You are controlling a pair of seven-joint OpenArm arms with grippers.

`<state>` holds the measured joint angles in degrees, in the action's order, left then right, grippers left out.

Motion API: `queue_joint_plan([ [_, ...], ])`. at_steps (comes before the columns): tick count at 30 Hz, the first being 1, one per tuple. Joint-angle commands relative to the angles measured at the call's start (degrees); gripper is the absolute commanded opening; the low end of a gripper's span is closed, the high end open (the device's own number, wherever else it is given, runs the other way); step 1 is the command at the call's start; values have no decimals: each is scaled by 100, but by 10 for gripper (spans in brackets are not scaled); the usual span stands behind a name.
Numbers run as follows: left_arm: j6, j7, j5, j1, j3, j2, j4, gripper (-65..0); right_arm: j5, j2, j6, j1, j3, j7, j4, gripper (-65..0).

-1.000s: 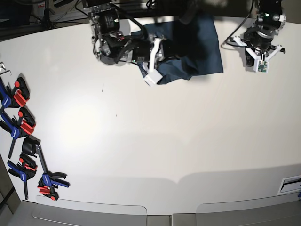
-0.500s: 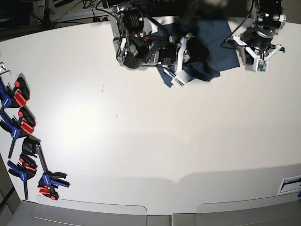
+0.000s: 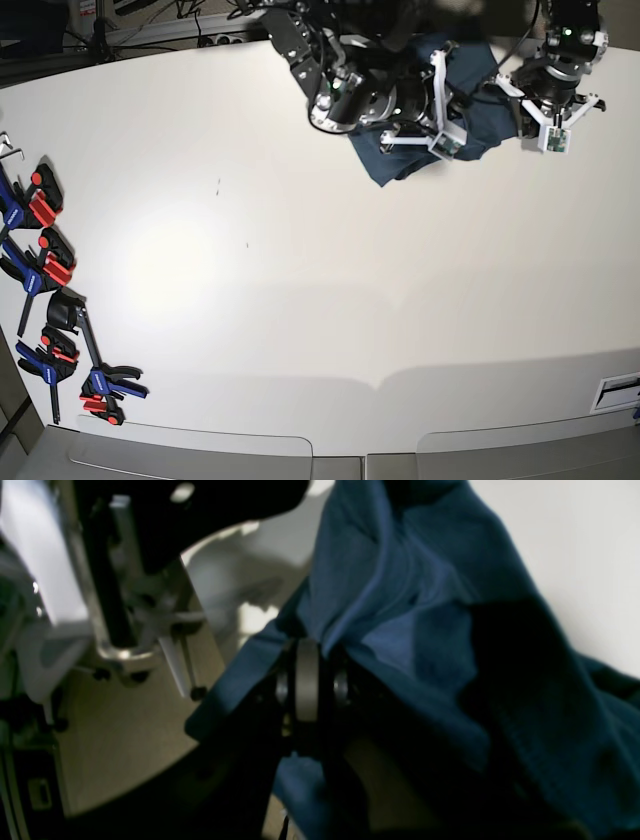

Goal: Fold the T-shirt properly
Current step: 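Lift the grasped end and fold it over onto the other half, then grasp the folded bundle with both grippers and square its edges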

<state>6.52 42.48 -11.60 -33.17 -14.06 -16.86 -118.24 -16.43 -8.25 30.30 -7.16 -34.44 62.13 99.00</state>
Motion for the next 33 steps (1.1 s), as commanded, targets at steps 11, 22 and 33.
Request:
queue_joint_plan([
  [11,0,-74,-7,-33,-37,-46,-98,-650,-490,-75,26,63,-15,-170,101,-617],
  [22,-2,-181,-7,-31,-37,-48,-98,-650,-2240,-75,365,63,-13,-101,101,-459],
  [33,-2,-181,-4,-33,-37,-48,-98,-650,-883,-75,374,144,-4,-83,146,-335],
])
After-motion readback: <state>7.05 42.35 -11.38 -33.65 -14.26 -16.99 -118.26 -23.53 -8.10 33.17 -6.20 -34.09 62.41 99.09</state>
